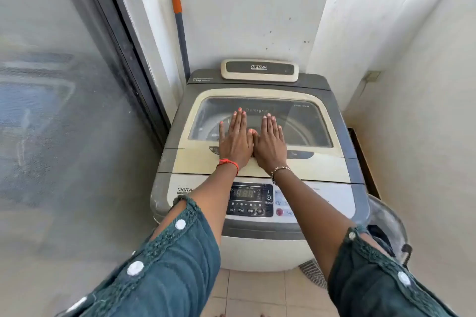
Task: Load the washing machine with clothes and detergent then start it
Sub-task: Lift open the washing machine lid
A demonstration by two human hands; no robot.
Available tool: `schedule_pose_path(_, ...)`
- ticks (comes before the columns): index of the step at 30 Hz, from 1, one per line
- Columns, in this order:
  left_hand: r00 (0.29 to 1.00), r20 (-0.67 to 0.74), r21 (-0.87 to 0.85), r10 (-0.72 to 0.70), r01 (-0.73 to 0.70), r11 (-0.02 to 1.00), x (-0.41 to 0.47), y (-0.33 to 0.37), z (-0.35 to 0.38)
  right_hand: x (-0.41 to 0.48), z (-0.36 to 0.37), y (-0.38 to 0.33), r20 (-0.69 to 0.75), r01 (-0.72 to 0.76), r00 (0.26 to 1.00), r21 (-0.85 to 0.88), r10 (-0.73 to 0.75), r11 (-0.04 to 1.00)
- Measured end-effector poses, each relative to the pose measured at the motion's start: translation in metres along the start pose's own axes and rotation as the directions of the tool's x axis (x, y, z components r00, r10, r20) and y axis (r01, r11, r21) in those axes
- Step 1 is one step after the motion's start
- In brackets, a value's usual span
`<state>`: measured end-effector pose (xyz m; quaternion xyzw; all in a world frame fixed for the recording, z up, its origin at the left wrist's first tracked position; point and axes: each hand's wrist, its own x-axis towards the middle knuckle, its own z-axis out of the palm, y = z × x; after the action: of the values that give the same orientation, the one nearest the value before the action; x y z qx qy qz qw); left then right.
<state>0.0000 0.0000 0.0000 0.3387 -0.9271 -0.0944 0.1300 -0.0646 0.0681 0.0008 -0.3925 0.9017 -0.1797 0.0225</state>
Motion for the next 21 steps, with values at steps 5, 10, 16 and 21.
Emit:
schedule_pose_path(5,0.999,0.024,0.061,0.045,-0.047,0.997,-0.006,-0.005,0.007,-0.004,-0.002,0.003,-0.002,0.012,1.000,-0.049,-0.012,0.999)
schedule_pose_path(10,0.994,-0.012,0.093,0.111,-0.110,0.990,-0.016,-0.008,0.008,-0.021,0.003,0.009,0.002,0.052,0.999,-0.107,-0.052,0.993)
schedule_pose_path(16,0.949,-0.002,0.104,0.316,-0.314,0.944,-0.037,-0.023,0.010,-0.035,0.002,0.017,-0.112,0.139,0.980,-0.200,-0.164,0.970)
schedule_pose_path(21,0.926,-0.024,0.162,0.378,-0.369,0.915,-0.043,-0.030,0.014,-0.039,-0.003,0.017,-0.130,0.149,0.975,-0.227,-0.182,0.962)
